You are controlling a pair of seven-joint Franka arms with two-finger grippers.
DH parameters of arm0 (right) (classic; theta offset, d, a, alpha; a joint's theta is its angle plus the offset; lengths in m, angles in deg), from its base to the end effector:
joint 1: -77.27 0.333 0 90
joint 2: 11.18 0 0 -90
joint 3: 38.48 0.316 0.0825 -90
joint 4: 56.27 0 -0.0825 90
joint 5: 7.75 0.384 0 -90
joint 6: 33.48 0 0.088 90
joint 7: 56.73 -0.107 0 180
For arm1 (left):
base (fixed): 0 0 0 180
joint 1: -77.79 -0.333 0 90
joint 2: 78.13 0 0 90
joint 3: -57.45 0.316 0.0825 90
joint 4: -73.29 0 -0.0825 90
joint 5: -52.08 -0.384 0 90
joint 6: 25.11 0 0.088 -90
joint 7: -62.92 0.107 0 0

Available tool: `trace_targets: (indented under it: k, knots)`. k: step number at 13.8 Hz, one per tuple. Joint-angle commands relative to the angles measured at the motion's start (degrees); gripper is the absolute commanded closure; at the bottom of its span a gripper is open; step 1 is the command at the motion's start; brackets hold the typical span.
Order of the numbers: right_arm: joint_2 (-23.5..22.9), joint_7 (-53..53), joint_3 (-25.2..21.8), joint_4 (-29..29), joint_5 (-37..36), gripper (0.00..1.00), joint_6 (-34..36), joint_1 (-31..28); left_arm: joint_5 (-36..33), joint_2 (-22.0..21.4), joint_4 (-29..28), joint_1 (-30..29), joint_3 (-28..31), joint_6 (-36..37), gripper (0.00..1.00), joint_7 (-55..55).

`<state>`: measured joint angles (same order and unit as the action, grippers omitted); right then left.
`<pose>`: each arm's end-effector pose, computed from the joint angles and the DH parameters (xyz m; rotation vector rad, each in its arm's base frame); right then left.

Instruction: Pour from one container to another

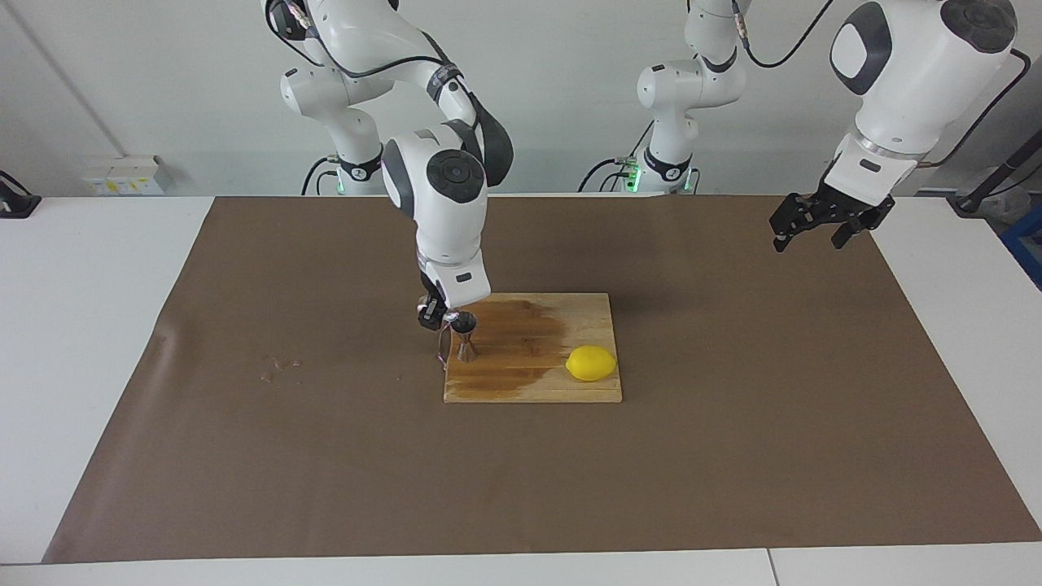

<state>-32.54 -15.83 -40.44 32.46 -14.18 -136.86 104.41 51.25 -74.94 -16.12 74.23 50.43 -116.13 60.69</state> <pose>0.5965 0.2731 0.4270 2.5132 1.6961 -0.2009 0.5714 -0.0311 0.5998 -3.1321 0.0342 0.0419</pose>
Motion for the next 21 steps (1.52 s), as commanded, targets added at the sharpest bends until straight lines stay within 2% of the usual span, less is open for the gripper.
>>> trace_targets:
  k: [1, 5, 7, 10, 12, 15, 18, 21]
  knots:
    - [-1.0, -1.4, 0.3, -2.0, -1.7, 1.00, 1.7, -0.1, -0.4, -1.4, -1.0, -0.3, -0.1, 1.3, 0.00, -0.4]
    - [-0.6, -1.1, 0.3, -2.0, -1.0, 1.00, 1.7, -0.7, -0.4, -1.4, -1.0, -0.3, -0.2, 1.3, 0.00, -0.4]
    - [1.4, 0.6, 0.3, -1.8, -0.3, 1.00, 1.6, -1.1, -0.4, -1.4, -1.0, -0.3, -0.1, 1.3, 0.00, -0.4]
    - [5.1, 4.6, 0.2, -0.8, 6.6, 1.00, 0.8, -4.1, -0.4, -1.4, -1.0, -0.3, -0.2, 1.5, 0.00, -0.4]
    - [8.9, 12.0, 0.2, 0.8, 13.6, 1.00, 0.2, -8.7, -0.4, -1.4, -1.0, -0.3, -0.1, 2.1, 0.00, -0.4]
    - [13.5, 28.3, 0.2, 7.5, 23.6, 1.00, -4.4, -18.0, -0.4, -1.4, -1.0, -0.3, -0.2, 2.4, 0.00, -0.4]
    - [14.0, 41.5, 0.2, 13.2, 31.7, 1.00, -8.4, -26.3, -0.4, -1.4, -1.0, -0.3, -0.2, 2.5, 0.00, -0.4]
    - [11.3, 54.1, 0.2, 18.2, 38.6, 1.00, -13.5, -33.2, -0.4, -1.4, -1.0, -0.3, -0.2, 2.7, 0.00, -0.4]
